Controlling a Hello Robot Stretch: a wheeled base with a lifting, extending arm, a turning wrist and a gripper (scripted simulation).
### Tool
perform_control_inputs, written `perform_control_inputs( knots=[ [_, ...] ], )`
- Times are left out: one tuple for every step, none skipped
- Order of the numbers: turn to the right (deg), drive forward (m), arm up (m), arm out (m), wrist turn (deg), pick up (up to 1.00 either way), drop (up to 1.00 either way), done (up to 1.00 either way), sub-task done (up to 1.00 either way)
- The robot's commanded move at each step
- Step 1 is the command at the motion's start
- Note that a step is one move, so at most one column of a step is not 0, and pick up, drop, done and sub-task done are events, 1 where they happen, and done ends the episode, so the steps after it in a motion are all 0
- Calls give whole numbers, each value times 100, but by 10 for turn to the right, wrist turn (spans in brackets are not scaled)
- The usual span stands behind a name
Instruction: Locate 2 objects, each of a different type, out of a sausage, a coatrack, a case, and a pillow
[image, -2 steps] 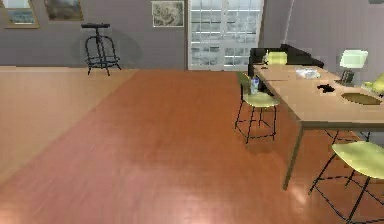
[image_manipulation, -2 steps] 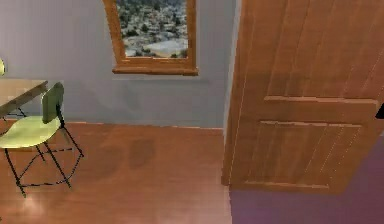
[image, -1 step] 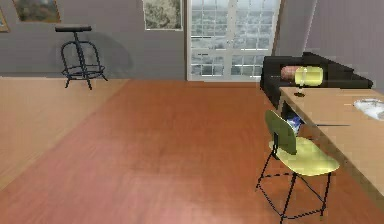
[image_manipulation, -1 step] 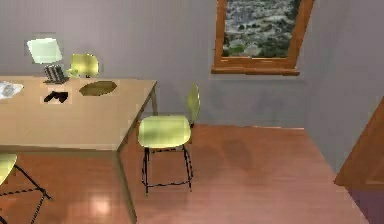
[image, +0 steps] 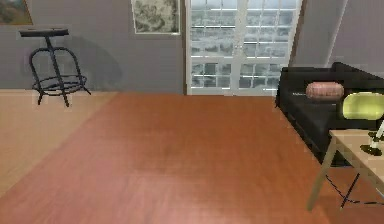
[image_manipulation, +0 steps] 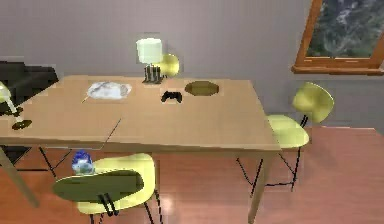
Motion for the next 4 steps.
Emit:
perform_control_inputs(
  knots=[
    [0, 80, 0, 0, 0, 0, 0, 0, 0],
    [360, 0, 0, 0, 0, 0, 0, 0, 0],
    [0, 40, 0, 0, 0, 0, 0, 0, 0],
    [450, 0, 0, 0, 0, 0, 0, 0, 0]
  ],
)
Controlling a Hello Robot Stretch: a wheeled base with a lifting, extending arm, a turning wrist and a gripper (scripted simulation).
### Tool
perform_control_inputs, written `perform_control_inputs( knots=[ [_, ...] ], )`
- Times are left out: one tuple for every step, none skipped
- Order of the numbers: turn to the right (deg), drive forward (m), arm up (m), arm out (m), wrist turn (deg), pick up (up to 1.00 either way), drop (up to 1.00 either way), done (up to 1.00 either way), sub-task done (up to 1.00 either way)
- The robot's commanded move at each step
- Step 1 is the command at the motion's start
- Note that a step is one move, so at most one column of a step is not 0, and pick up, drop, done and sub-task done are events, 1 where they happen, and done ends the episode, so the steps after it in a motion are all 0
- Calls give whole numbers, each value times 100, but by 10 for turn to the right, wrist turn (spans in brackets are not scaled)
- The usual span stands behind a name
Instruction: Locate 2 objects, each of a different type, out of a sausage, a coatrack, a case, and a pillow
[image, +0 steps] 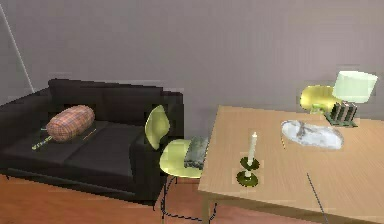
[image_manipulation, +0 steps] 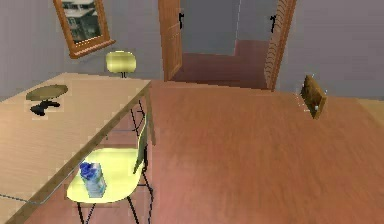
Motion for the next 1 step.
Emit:
perform_control_inputs(
  knots=[
    [0, 0, 0, 0, 0, 0, 0, 100, 0]
  ],
)
